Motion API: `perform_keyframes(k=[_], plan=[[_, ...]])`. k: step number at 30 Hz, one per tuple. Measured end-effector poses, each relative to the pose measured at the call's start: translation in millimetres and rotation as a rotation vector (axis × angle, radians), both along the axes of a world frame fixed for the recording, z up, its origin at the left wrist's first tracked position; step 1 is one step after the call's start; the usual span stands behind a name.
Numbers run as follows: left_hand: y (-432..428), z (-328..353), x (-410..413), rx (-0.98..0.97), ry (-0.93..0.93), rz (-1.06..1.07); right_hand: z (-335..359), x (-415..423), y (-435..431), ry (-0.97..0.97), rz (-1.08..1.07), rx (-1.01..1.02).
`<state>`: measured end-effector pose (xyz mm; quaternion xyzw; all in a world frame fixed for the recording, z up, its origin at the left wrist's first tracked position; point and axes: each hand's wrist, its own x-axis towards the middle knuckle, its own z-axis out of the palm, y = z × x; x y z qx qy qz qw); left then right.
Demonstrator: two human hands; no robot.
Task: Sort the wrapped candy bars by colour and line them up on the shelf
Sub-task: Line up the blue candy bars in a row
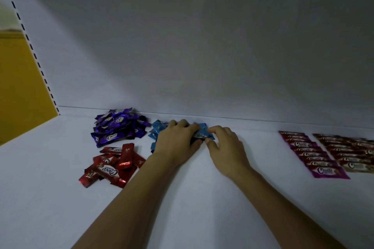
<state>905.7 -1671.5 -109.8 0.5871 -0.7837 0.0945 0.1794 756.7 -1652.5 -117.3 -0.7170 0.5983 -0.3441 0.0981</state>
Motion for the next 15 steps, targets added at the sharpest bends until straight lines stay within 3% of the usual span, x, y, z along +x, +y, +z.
perform_keyframes(k=[7, 15], plan=[[3.4, 8.7, 5.0, -0.116, 0.148, -0.031, -1.0, -1.0, -2.2, -0.077, 0.012, 0.022], [10.3, 21.0, 14.3, -0.326, 0.629, 0.011, -3.0, -5.2, -0.9, -0.175, 0.037, 0.014]])
